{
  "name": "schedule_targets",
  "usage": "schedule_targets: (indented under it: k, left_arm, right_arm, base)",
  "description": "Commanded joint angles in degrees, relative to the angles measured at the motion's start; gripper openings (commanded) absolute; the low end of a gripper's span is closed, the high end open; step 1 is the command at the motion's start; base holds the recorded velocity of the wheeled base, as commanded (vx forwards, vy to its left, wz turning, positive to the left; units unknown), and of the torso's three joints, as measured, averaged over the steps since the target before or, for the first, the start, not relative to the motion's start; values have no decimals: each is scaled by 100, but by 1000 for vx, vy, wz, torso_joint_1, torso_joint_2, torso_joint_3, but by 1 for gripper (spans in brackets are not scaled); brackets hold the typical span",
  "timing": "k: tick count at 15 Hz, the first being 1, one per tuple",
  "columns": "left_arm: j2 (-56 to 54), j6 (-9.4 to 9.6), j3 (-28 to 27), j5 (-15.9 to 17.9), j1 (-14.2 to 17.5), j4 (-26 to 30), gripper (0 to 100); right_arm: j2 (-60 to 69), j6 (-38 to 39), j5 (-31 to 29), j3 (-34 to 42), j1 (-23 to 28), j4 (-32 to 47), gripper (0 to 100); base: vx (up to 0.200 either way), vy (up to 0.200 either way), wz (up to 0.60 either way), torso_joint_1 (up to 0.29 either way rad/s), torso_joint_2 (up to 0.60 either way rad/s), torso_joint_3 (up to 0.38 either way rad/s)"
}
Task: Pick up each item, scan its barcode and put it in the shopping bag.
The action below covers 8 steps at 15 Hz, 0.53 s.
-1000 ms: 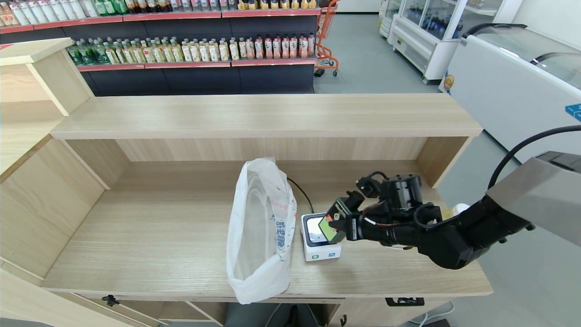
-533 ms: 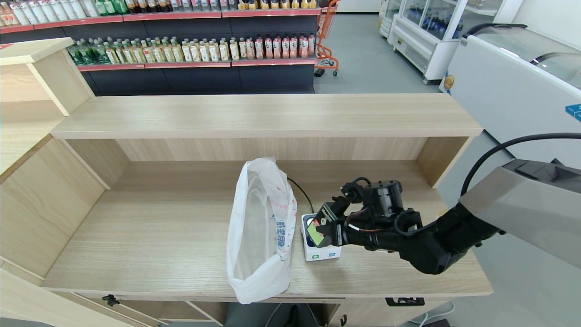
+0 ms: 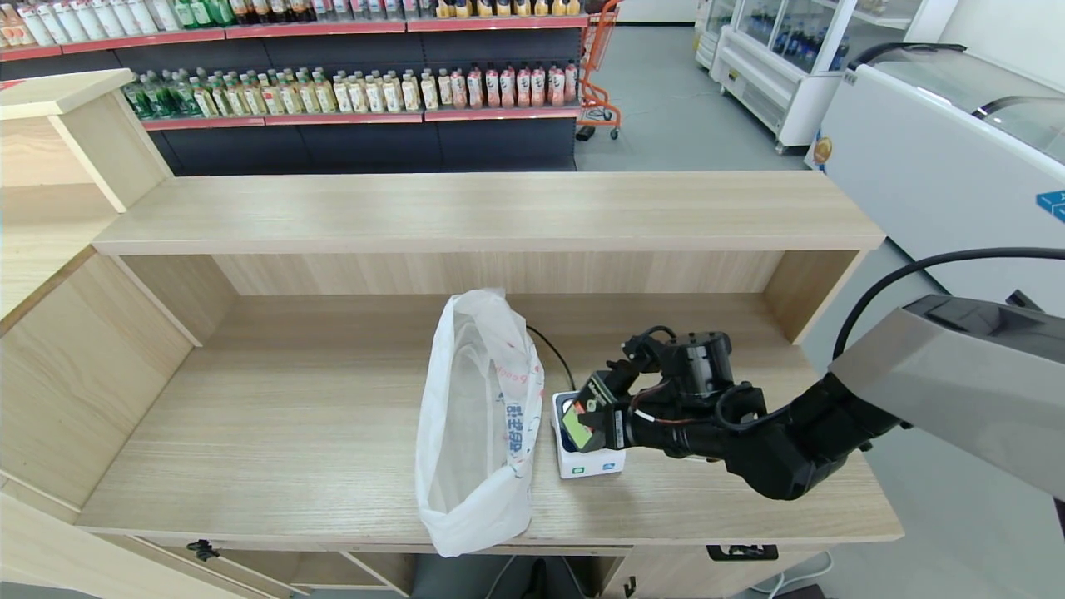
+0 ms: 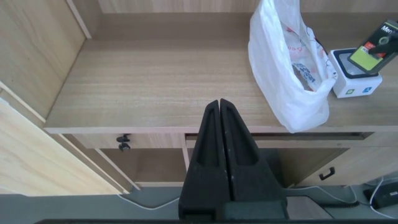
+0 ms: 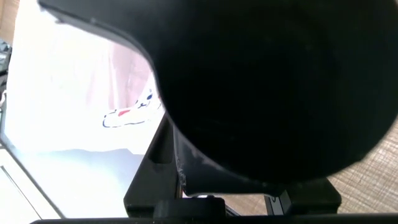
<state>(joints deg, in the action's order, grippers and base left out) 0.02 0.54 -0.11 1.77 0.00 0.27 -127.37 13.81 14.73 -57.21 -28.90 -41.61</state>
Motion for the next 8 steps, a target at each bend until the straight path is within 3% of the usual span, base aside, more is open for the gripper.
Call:
schedule_targets:
  k: [1,8]
  left_arm:
    - [6,-1,2,-1,0,0,0]
    - [6,-1,2,-1,0,0,0]
  right_arm:
    - [-51,-1,-5,-1,-1,-5,0]
    - [-262,7,-163,-203,25,-5,0]
  base:
    - [0,0,0,0,0,0]
    - [0,0,0,0,0,0]
